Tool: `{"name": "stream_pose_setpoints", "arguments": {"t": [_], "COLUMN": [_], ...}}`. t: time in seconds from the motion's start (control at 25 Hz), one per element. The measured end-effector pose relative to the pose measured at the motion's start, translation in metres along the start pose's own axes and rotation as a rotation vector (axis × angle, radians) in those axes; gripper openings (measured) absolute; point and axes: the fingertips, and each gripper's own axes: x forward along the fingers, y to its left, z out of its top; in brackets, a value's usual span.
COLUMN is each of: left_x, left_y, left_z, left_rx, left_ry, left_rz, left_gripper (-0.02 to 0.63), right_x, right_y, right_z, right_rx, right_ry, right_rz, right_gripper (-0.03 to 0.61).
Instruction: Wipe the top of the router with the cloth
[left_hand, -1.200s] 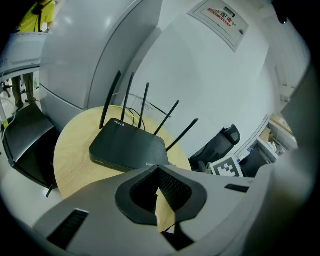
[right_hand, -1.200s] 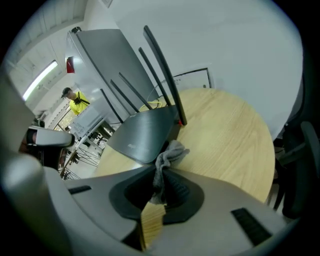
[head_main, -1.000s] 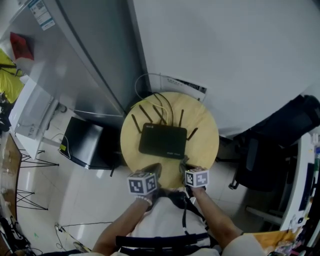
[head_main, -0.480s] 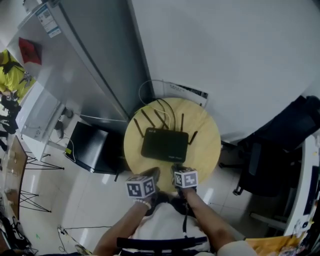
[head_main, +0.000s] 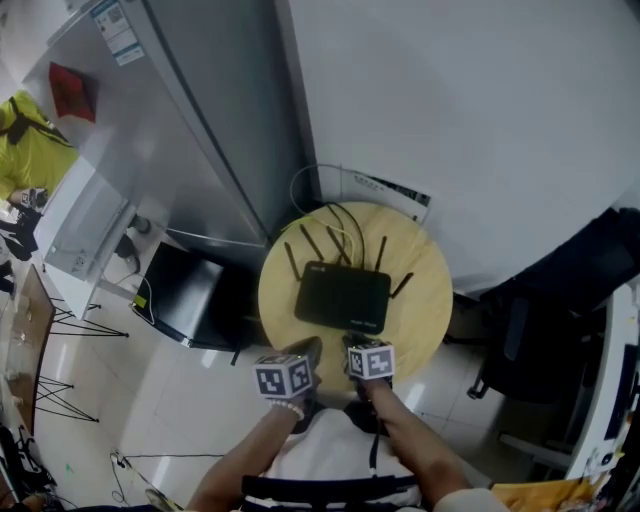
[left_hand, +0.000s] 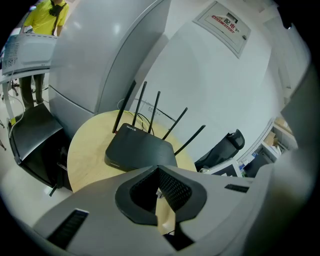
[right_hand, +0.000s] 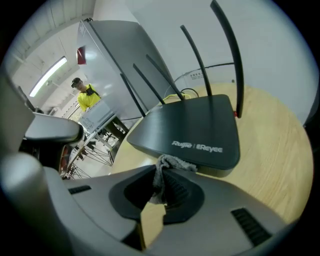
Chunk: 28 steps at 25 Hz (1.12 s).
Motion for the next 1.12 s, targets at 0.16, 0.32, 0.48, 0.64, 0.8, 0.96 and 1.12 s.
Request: {"name": "stream_pose_setpoints", "arguments": {"t": [0.16, 0.32, 0.48, 0.64, 0.8, 0.96, 1.12], "left_x": [-0.003, -0.008, -0.015, -0.021, -0.026, -0.033, -0.038], "left_y": [0.026, 0.052, 0.076, 0.099, 0.125, 0.142, 0.16], "left_z": [0.009, 0.016, 0.023, 0.032, 0.039, 0.051, 0.065], "left_rx": [0.017, 0.016, 0.011, 0.011, 0.014, 0.031, 0.038], "left_ry": [0.036, 0.058, 0.07, 0.073, 0.084, 0.094, 0.091], "left_rz": [-0.019, -0.041, -0.057, -0.069, -0.078, -0.098, -0.118], "left_gripper": [-0.002, -0.002, -0.002, -0.002, -0.002, -0.002, -0.002], "right_x": [0.021, 0.046, 0.069, 0.089, 0.108, 0.124, 0.134], "right_y": [0.026, 0.054, 0.08, 0.101, 0.118, 0.135, 0.153], "right_z": [0.007, 0.012, 0.018, 0.024, 0.035, 0.043, 0.056], "right_rx": [-0.003, 0.004, 0.008, 0.006, 0.014, 0.027, 0.084], "right_ry": [0.01, 0.023, 0.029, 0.033, 0.014, 0.003, -0.021], "right_rz": [-0.008, -0.009, -0.007, -0.011, -0.026, -0.039, -0.046], "right_gripper": [0.045, 0.046, 0.046, 0.046, 0.046, 0.046, 0.046]}}
